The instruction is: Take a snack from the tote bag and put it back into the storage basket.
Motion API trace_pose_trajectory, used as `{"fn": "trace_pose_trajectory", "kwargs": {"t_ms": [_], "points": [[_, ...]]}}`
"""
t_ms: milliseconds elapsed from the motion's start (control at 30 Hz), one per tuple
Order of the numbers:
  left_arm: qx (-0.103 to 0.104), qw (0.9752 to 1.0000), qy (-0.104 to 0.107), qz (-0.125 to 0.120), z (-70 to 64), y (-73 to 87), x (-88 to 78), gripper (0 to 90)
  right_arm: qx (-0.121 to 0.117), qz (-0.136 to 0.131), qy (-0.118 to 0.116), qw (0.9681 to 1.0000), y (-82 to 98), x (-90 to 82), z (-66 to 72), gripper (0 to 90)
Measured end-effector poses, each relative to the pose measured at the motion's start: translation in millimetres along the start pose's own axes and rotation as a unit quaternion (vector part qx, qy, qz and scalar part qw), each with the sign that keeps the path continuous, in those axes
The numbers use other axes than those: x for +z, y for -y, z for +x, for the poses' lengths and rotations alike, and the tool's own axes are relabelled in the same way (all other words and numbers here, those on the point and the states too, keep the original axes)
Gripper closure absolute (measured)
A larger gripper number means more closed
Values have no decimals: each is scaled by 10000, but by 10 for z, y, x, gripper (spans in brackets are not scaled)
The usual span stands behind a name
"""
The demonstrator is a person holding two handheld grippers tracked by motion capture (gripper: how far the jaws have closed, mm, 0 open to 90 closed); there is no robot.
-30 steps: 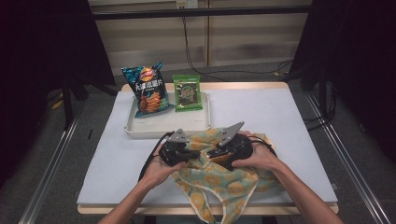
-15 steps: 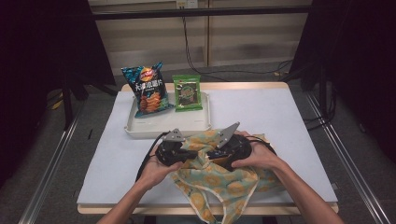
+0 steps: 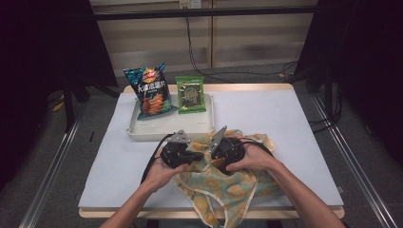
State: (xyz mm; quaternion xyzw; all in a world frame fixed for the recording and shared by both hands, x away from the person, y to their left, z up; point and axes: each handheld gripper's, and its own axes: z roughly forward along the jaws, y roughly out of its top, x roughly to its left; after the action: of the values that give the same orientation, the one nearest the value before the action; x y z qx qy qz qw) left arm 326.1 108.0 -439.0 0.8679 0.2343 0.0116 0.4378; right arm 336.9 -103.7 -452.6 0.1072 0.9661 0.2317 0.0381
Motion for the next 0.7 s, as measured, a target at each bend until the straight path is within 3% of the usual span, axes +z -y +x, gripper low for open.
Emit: {"fn": "trace_pose_trajectory", "kwargs": {"t_ms": [100,133,367,467,700], "points": [[-43,9999,70,-95,36,8,-42,900,-123,23,57,9999,41,-19,3,380],[-57,10000,35,-68,39,7,-59,900,-28,28,22,10000,62,-31,6,383],[-26,9999,-9,-151,34,-5,-117,900,-12,-119,66,9999,177,-124,14,391],[-80,9998,-80,-162,53,1,-162,900,-15,-257,110,9996,241,-189,-17,391],[-153,9997,-126,-118,86,13,-149,900,250,-721,203,9969,443,-420,-20,393]]}}
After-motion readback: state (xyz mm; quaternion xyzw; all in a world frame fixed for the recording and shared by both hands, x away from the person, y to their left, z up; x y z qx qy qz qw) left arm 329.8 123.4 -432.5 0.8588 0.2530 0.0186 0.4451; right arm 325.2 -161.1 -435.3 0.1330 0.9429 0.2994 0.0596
